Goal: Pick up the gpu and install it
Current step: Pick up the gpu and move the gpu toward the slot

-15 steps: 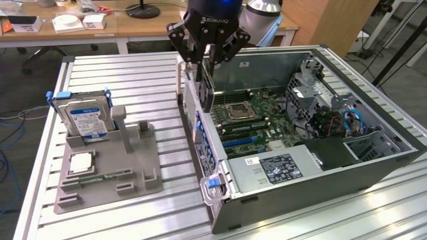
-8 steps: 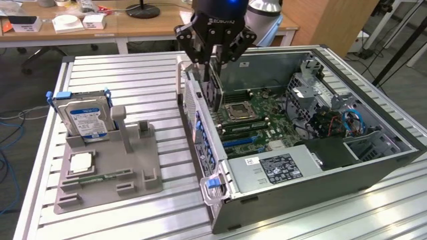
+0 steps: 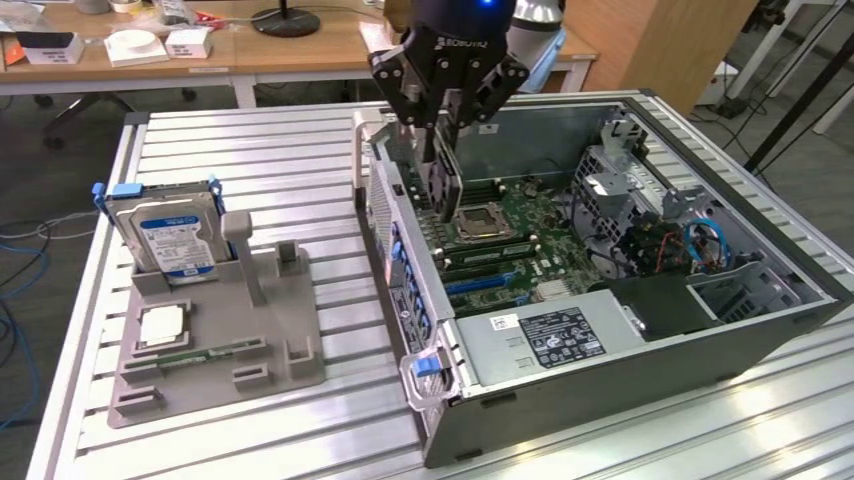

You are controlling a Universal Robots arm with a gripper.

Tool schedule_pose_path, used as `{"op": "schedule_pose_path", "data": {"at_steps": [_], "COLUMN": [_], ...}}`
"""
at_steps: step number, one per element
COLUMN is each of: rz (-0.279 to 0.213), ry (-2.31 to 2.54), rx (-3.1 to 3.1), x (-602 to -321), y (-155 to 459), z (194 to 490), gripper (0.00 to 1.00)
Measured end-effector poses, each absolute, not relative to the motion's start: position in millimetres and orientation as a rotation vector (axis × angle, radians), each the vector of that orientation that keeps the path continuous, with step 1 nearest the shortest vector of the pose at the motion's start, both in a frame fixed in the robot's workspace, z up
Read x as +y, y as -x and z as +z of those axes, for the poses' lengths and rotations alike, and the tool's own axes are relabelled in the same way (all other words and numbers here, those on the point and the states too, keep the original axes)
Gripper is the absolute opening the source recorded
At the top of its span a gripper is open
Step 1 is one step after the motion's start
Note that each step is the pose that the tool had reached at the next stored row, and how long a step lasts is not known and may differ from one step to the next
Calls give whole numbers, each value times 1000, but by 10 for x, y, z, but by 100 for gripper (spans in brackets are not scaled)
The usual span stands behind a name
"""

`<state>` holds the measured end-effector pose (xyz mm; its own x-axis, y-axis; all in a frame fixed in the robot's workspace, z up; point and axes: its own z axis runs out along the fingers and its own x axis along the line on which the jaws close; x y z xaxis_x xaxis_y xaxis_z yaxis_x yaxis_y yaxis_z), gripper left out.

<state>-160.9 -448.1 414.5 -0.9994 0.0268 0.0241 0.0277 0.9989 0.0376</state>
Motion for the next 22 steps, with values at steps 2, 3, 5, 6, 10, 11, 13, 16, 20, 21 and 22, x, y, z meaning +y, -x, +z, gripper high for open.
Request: {"op": "schedule_pose_path", "data": {"at_steps": [2, 3, 5, 6, 10, 11, 13, 16, 20, 21, 22], "rz": [-59, -59, -59, -59, -60, -61, -61, -61, -62, -62, -62], "ry": [41, 40, 38, 36, 29, 27, 24, 21, 17, 17, 17], "rx": [-3117, -3117, -3117, -3117, -3117, -3117, -3117, -3117, -3117, -3117, -3117], "x": [-4481, -4480, -4479, -4479, -4477, -4476, -4471, -4461, -4445, -4437, -4427], "y": [1573, 1551, 1508, 1485, 1400, 1379, 1339, 1284, 1208, 1187, 1169], "z": [4144, 4143, 4143, 4142, 4142, 4141, 4141, 4139, 4138, 4138, 4138], "gripper": [26, 26, 26, 26, 26, 26, 26, 26, 26, 26, 26]}}
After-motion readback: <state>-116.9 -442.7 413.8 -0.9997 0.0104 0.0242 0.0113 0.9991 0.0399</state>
